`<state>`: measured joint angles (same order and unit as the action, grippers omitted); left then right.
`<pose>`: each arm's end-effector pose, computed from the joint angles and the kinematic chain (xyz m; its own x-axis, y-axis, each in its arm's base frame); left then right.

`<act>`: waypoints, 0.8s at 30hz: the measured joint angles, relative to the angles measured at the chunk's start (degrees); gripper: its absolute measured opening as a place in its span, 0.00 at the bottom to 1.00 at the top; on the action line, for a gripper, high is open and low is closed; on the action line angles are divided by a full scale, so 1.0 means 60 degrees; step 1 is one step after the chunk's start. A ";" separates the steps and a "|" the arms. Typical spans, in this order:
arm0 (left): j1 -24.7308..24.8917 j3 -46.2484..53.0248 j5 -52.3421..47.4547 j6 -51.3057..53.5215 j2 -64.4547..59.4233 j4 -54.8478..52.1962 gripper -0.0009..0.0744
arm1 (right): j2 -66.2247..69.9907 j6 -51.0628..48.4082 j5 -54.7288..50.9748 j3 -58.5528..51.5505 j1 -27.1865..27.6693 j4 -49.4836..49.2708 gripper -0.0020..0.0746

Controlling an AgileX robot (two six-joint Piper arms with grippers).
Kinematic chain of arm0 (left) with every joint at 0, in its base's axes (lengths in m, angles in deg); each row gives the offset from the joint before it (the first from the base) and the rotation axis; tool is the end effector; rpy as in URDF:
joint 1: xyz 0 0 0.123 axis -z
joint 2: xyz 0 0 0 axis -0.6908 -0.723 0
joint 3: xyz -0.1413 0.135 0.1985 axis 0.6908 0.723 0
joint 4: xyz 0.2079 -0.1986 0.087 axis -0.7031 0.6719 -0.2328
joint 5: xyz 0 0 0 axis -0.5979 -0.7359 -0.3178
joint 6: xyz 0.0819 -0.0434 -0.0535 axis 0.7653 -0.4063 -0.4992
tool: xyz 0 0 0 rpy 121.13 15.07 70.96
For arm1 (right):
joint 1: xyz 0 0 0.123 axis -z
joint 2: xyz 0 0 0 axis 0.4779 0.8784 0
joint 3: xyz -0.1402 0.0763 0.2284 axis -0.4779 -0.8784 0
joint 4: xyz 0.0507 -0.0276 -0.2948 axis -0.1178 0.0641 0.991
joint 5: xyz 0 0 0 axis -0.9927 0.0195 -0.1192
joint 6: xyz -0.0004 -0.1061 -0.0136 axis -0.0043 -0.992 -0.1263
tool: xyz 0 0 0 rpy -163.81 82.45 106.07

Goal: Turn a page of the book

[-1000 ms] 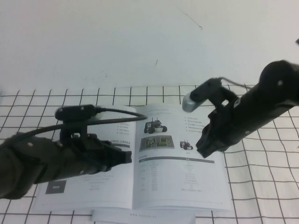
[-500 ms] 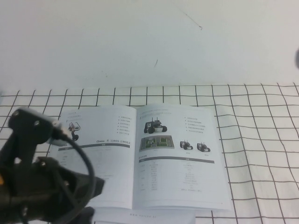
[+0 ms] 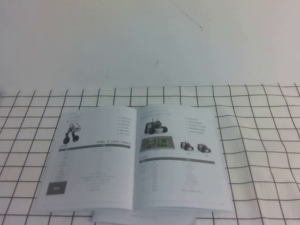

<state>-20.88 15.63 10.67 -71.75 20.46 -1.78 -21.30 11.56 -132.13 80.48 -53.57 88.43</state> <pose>0.1263 -0.0291 0.3240 -0.2533 0.0425 -0.9665 0.1816 0.9834 -0.0043 0.1348 0.0221 0.3433 -0.4184 -0.4384 -0.7955 -0.2320 0.8983 -0.3730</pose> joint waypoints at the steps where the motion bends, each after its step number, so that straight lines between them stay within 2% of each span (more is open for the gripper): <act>1: 0.0000 0.0287 0.0157 -0.0049 0.0390 -0.0190 0.01 | -0.0514 0.0135 0.0301 -0.0420 0.0000 -0.0080 0.03; 5: 0.0000 0.1334 0.0780 -0.0186 0.1548 -0.0640 0.01 | -0.1896 0.0414 0.1663 -0.1821 0.0000 -0.0822 0.03; 9: 0.0000 0.2048 0.1387 -0.0193 0.2199 -0.0723 0.01 | -0.2370 0.0473 0.2400 -0.2701 0.0000 -0.1437 0.03; 24: 0.0000 0.2553 0.1604 -0.0334 0.2336 -0.0705 0.01 | -0.2416 0.0516 0.1838 -0.2993 0.0000 -0.1888 0.03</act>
<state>-20.88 30.95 20.29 -73.76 34.47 -6.01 -35.80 14.66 -121.10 62.53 -53.57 77.10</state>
